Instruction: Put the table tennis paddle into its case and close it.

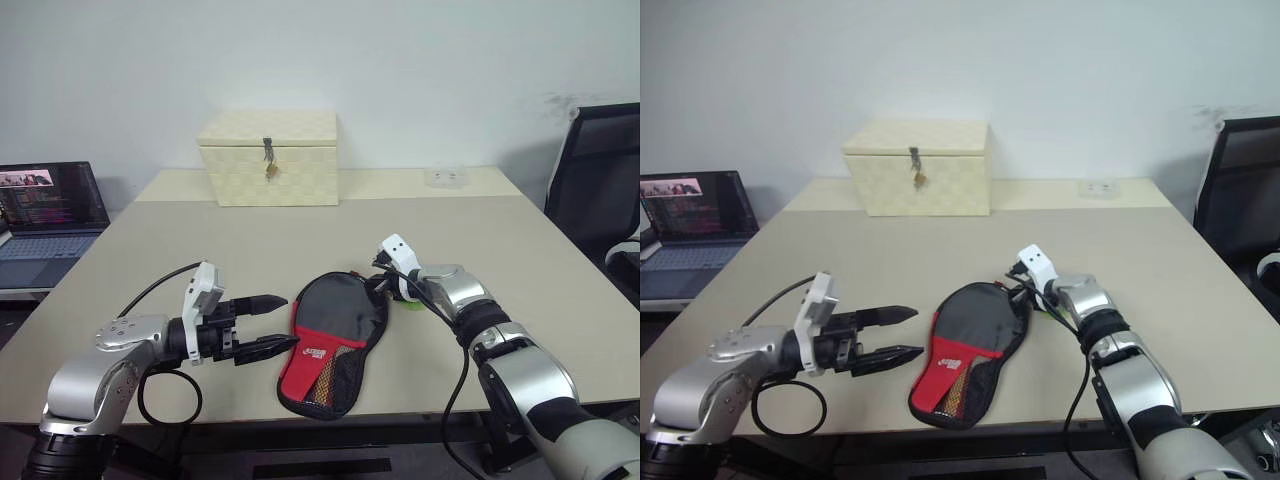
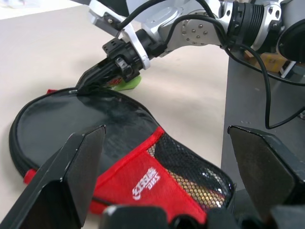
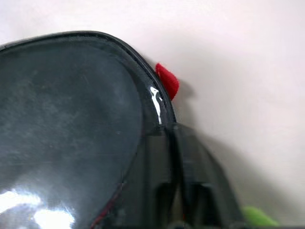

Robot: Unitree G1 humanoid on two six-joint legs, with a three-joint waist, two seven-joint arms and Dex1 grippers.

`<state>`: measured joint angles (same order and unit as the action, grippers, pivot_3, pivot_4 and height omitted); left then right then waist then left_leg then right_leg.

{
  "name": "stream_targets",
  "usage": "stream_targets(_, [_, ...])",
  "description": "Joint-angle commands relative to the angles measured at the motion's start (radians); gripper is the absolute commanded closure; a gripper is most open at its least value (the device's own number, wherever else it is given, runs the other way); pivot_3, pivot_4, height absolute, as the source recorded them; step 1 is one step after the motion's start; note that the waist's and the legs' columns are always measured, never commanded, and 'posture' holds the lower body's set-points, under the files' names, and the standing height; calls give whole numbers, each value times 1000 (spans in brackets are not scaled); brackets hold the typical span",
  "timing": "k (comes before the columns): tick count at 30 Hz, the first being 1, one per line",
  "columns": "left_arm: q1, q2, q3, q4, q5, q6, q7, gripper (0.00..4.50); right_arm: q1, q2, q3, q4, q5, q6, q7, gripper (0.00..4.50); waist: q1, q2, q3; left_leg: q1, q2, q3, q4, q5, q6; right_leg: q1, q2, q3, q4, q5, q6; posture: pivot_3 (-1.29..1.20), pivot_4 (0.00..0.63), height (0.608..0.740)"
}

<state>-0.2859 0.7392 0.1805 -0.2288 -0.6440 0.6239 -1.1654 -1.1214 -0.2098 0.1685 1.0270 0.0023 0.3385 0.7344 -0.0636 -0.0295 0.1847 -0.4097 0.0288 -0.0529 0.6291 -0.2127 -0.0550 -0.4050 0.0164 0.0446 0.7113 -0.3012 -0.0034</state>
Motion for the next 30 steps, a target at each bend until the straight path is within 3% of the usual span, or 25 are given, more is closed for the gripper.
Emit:
stream_targets(1, [-19,14,-1,-34,-20,-3,8,0,-32,32,18,16,-31,-44,13,4441,-6,0,0,0,0,0,0,0,0,0,0,0,0,0,0,0,150,740])
stream_targets(8, [-21,8,-16,-41,-21,-4,26,0,-83,81,21,74,-79,-122,-17,4441,-26,0,0,1,0,1,-1,0,0,0,0,1,1,0,0,0,150,740])
stream_targets(26, [-42,-7,-56,-20,-9,-19,56,0,-172,164,7,191,-130,-203,-108,4441,-24,0,0,2,0,1,-2,0,0,0,1,2,1,-1,-1,0,150,740])
stream_targets(30, [-60,-13,-70,1,4,-33,58,0,-174,161,-10,196,-128,-200,-133,3468,-24,0,0,2,0,1,-2,0,0,0,1,2,1,-1,-1,0,150,740])
